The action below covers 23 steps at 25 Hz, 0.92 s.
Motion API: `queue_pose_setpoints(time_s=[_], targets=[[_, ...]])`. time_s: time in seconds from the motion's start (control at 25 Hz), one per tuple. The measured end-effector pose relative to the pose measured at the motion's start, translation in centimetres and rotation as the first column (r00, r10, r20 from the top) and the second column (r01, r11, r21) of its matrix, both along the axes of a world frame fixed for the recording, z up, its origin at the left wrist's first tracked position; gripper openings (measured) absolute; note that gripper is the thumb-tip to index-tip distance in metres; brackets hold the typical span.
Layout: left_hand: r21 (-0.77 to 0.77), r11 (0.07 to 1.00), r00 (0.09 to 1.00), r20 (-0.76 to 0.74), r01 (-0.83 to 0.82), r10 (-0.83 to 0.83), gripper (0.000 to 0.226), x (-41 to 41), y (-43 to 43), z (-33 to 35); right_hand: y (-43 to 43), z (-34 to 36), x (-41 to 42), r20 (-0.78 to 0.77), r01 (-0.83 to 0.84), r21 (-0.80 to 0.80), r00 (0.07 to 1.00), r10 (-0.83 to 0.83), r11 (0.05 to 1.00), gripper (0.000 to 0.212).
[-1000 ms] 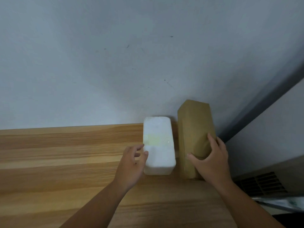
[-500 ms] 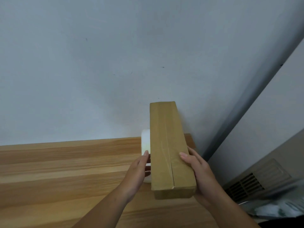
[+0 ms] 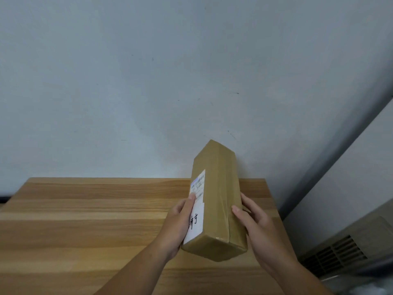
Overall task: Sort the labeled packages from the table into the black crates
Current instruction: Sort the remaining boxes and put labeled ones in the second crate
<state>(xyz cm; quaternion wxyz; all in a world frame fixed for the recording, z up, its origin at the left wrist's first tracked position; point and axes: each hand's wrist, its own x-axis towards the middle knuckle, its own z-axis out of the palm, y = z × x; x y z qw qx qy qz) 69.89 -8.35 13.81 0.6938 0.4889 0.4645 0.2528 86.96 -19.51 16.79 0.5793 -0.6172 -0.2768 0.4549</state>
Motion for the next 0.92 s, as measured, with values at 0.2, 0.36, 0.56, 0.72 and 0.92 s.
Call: queue_pose_setpoints(time_s=[0.2, 0.36, 0.56, 0.72, 0.92], targets=[[0.115, 0.993, 0.999, -0.029, -0.017, 0.021, 0.035, -2.7, -0.5, 0.0, 0.4, -0.9, -1.9, 0.247, -0.057, -0.008, 0.967, 0.057, 0.998, 0.044], [0.175, 0.981, 0.996, -0.013, -0.083, 0.086, 0.032, -5.2, -1.3, 0.0, 0.4, -1.0, -4.5, 0.264, -0.113, -0.04, 0.957, 0.12, 0.993, 0.065], [0.225, 0.961, 0.985, -0.021, -0.16, 0.169, 0.025, -9.1, -2.7, -1.1, -0.2, -2.4, -8.0, 0.286, -0.207, -0.073, 0.933, 0.219, 0.976, 0.047], [0.183, 0.947, 0.962, -0.015, -0.264, 0.271, 0.021, -12.6, -4.4, -1.3, -0.2, -3.6, -11.0, 0.115, -0.304, -0.097, 0.942, 0.315, 0.948, 0.035], [0.228, 0.875, 0.887, -0.082, -0.427, 0.455, 0.024, -17.5, -6.5, -0.8, 1.7, -4.4, -14.7, -0.018, -0.475, -0.082, 0.88, 0.475, 0.876, 0.031]])
